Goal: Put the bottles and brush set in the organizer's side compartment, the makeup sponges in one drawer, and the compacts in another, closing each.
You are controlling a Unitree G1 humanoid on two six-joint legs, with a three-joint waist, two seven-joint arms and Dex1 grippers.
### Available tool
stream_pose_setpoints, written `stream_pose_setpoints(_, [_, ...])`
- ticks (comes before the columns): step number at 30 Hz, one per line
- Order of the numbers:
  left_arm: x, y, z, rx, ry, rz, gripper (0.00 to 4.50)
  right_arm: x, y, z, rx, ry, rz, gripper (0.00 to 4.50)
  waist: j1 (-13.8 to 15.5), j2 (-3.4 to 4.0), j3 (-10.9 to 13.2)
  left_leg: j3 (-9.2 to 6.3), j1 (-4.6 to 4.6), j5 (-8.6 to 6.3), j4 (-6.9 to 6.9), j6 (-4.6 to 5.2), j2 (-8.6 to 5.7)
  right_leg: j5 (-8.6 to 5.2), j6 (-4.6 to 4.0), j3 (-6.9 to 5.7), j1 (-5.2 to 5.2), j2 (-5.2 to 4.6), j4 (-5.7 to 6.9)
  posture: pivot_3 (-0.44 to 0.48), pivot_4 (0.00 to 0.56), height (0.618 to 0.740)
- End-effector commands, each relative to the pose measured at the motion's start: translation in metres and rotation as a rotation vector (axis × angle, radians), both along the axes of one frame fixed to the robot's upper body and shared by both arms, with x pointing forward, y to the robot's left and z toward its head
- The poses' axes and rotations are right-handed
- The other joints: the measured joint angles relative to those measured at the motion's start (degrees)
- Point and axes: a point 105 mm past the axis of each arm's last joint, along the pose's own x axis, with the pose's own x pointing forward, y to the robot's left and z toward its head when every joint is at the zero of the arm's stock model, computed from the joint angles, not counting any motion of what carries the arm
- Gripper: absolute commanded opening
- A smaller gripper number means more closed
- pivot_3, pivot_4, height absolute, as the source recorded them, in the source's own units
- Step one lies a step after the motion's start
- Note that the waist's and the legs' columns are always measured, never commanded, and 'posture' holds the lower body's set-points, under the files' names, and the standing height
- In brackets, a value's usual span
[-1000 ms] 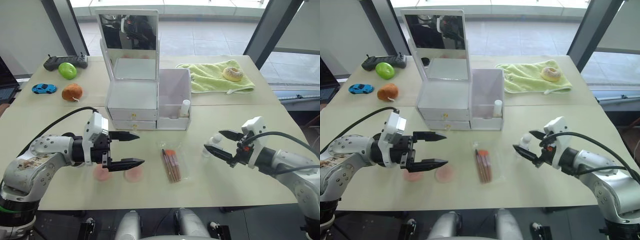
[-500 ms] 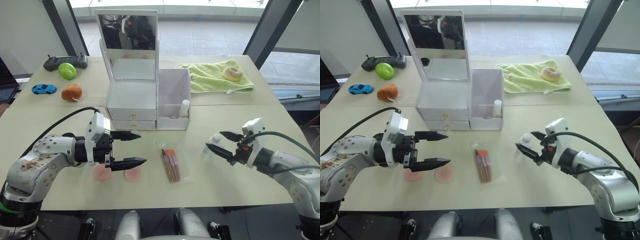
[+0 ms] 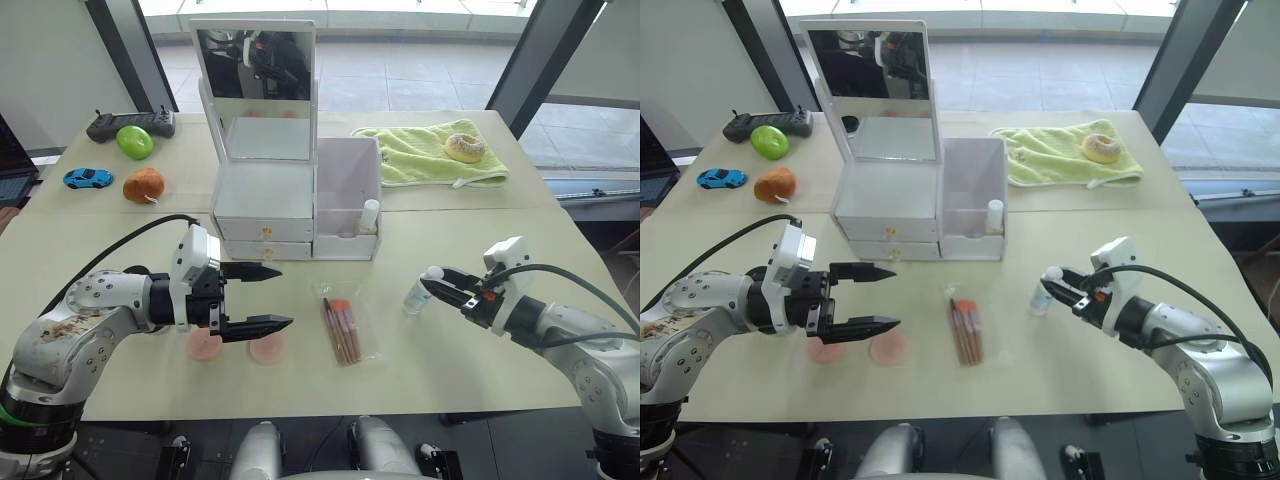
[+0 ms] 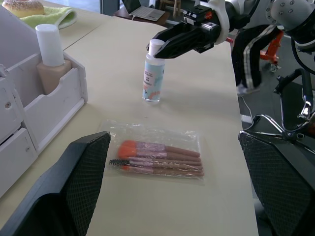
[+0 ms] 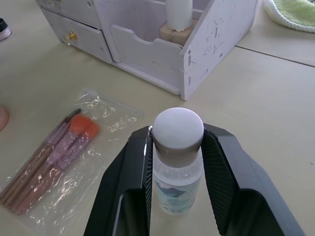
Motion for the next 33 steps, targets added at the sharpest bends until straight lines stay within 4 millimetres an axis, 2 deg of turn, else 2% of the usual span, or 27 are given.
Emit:
stream_pose_setpoints(1, [-0.001,0.0,0.01,-0.011,-0.041,-0.005,4.5,-0.001,0.012,0.039,0.012,-0.134,0.06,1.55,0.0,0.02,0.0,0.0,0.0,0.0,0.0,0.0,0.0,0.0,0.0,0.0,0.0,0.0,0.0,0.0,0.15,0.74])
stream_pose_setpoints(7, [0.014,0.008,0.013,-0.015,-0.063,0.063,4.5,-0.003,0.052,0.098,0.036,-0.247,0.238,1.55,-0.3,0.17,0.0,-0.05,0.0,0.0,-0.02,0.01,0.01,0.01,-0.01,0.01,-0.01,0.06,0.04,0.0,0.15,0.74])
stream_pose_setpoints(9, [0.02,0.01,0.016,-0.021,-0.076,0.084,4.5,0.002,0.058,0.11,0.016,-0.26,0.252,1.55,-0.2,0.18,0.0,-0.06,0.01,0.01,0.0,0.01,0.01,0.01,-0.02,0.0,-0.02,0.06,0.05,0.0,0.15,0.74])
stream_pose_setpoints(11, [0.022,0.01,0.017,-0.027,-0.079,0.087,4.5,0.007,0.059,0.113,-0.017,-0.256,0.251,1.55,0.1,0.15,0.0,-0.08,-0.01,0.01,0.04,0.01,0.01,0.02,-0.02,-0.02,-0.02,0.06,0.03,0.0,0.15,0.74])
stream_pose_setpoints(14, [0.018,0.007,0.015,-0.031,-0.072,0.078,4.5,0.014,0.052,0.108,-0.046,-0.227,0.218,1.55,0.4,0.02,0.0,-0.1,-0.05,0.01,0.06,0.01,0.0,0.19,-0.33,-0.08,-0.01,0.0,-0.05,0.0,0.15,0.74])
stream_pose_setpoints(17, [0.015,0.005,0.014,-0.033,-0.065,0.076,4.5,0.016,0.039,0.093,-0.09,-0.181,0.178,1.55,0.5,0.02,0.0,-0.03,-0.07,0.01,0.1,0.01,-0.05,0.26,-0.44,-0.04,-0.01,-0.07,-0.05,0.0,0.15,0.74])
stream_pose_setpoints(20, [0.014,0.003,0.015,-0.037,-0.061,0.078,4.5,0.013,0.029,0.079,-0.099,-0.14,0.151,2.13,0.5,0.02,0.0,-0.04,-0.05,0.01,0.1,0.02,-0.03,0.24,-0.4,-0.04,-0.02,-0.04,-0.01,0.0,0.15,0.74])
stream_pose_setpoints(25, [0.013,-0.002,0.017,-0.038,-0.054,0.073,4.5,0.007,0.015,0.052,-0.111,-0.062,0.119,3.78,0.1,0.05,-0.1,-0.05,-0.03,0.01,0.09,0.02,-0.01,0.13,-0.21,-0.03,-0.01,0.01,0.02,0.0,0.15,0.74])
stream_pose_setpoints(33, [0.017,-0.004,0.02,-0.038,-0.048,0.069,4.5,0.01,-0.001,0.026,-0.053,-0.005,0.046,3.78,0.0,0.05,-0.1,-0.06,-0.03,0.01,0.1,0.02,-0.02,0.02,-0.02,-0.04,0.01,0.02,0.03,0.0,0.15,0.74])
